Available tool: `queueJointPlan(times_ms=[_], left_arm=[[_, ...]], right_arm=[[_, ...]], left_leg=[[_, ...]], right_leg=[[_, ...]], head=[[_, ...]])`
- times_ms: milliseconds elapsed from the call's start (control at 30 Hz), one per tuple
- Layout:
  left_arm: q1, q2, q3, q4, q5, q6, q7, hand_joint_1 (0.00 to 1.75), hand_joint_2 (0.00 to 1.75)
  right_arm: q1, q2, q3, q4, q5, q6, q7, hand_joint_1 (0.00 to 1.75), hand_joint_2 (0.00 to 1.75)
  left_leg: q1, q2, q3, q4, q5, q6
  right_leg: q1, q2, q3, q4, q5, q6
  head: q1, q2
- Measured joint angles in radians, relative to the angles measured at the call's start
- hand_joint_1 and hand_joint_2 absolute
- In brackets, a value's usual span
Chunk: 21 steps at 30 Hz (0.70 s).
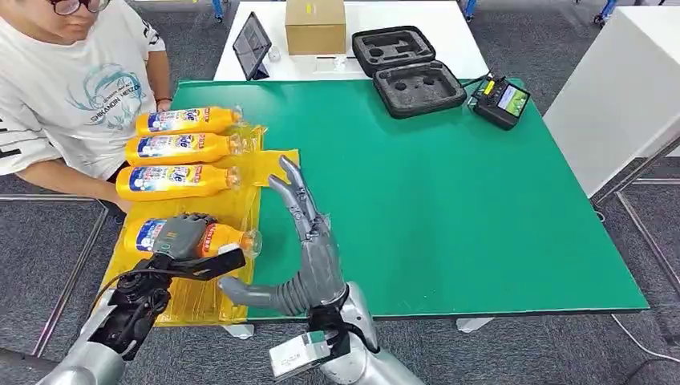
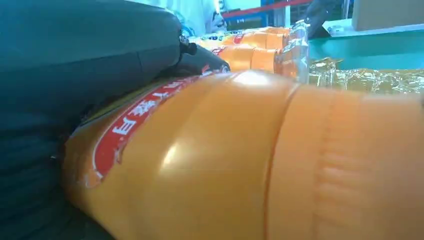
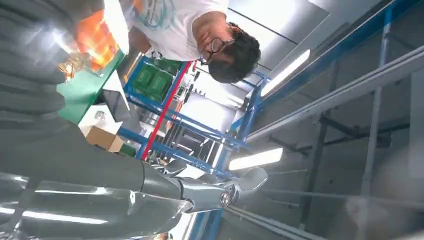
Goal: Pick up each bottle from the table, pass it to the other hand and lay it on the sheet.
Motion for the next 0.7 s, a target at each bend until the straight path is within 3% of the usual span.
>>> queueJointPlan(times_ms=[67, 100, 133, 167, 233, 267, 533, 700], left_arm=[[-0.002, 0.0, 0.0, 0.002, 0.0, -0.001, -0.002, 1.73, 1.75], [-0.002, 0.0, 0.0, 0.002, 0.0, -0.001, -0.002, 1.5, 1.75], [-0.002, 0.0, 0.0, 0.003, 0.0, -0.001, -0.002, 0.21, 1.75], [-0.003, 0.0, 0.0, 0.004, 0.0, -0.002, -0.002, 0.0, 1.75], [-0.004, 0.001, 0.001, 0.004, 0.014, -0.016, -0.012, 0.0, 1.75], [-0.005, 0.002, 0.003, 0.005, 0.032, -0.033, -0.023, 0.0, 0.0], [-0.019, 0.015, 0.029, 0.003, 0.27, -0.341, -0.118, 0.0, 0.0], [-0.038, 0.018, 0.05, 0.02, 0.378, -0.451, -0.131, 0.0, 0.0]], right_arm=[[-0.003, 0.0, 0.006, 0.005, -0.002, 0.0, 0.0, 0.0, 1.75], [-0.003, 0.0, 0.007, 0.007, -0.002, 0.0, 0.0, 0.0, 1.75], [-0.004, 0.0, 0.008, 0.01, -0.002, 0.0, 0.0, 0.0, 1.75], [-0.004, 0.0, 0.009, 0.013, -0.002, 0.0, 0.0, 0.0, 1.75], [-0.005, 0.0, 0.011, 0.018, -0.006, 0.0, 0.0, 0.0, 1.75], [-0.005, 0.0, 0.012, 0.02, -0.007, 0.0, 0.0, 0.0, 1.75], [-0.025, 0.0, 0.023, 0.076, -0.009, 0.013, 0.0, 0.0, 1.75], [-0.032, 0.006, 0.023, 0.11, 0.008, 0.027, 0.0, 0.0, 1.75]], left_leg=[[0.0, 0.0, 0.0, 0.0, 0.0, 0.0], [0.0, 0.0, 0.0, 0.0, 0.0, 0.0], [0.0, 0.0, 0.001, 0.0, 0.0, 0.0], [0.0, 0.0, 0.001, 0.0, 0.0, 0.0], [0.0, 0.0, 0.001, 0.0, 0.0, 0.0], [0.0, 0.0, 0.001, 0.0, 0.0, 0.0], [0.0, -0.002, 0.005, 0.0, 0.0, 0.0], [0.0, -0.003, 0.009, 0.0, 0.0, 0.0]], right_leg=[[0.0, 0.0, 0.0, 0.0, 0.0, 0.0], [0.0, 0.0, 0.0, 0.0, 0.0, 0.0], [0.0, 0.0, 0.001, 0.0, 0.0, 0.0], [0.0, 0.0, 0.001, 0.0, 0.0, 0.0], [0.0, 0.0, 0.001, 0.0, 0.0, 0.0], [0.0, 0.0, 0.001, 0.0, 0.0, 0.0], [0.0, 0.0, 0.006, 0.0, -0.001, 0.0], [0.0, -0.002, 0.011, 0.0, -0.001, 0.0]], head=[[0.0, 0.0], [0.0, 0.0], [0.0, 0.0], [0.0, 0.0], [0.0, 0.0], [0.0, 0.0], [0.0, 0.0], [0.0, 0.0]])
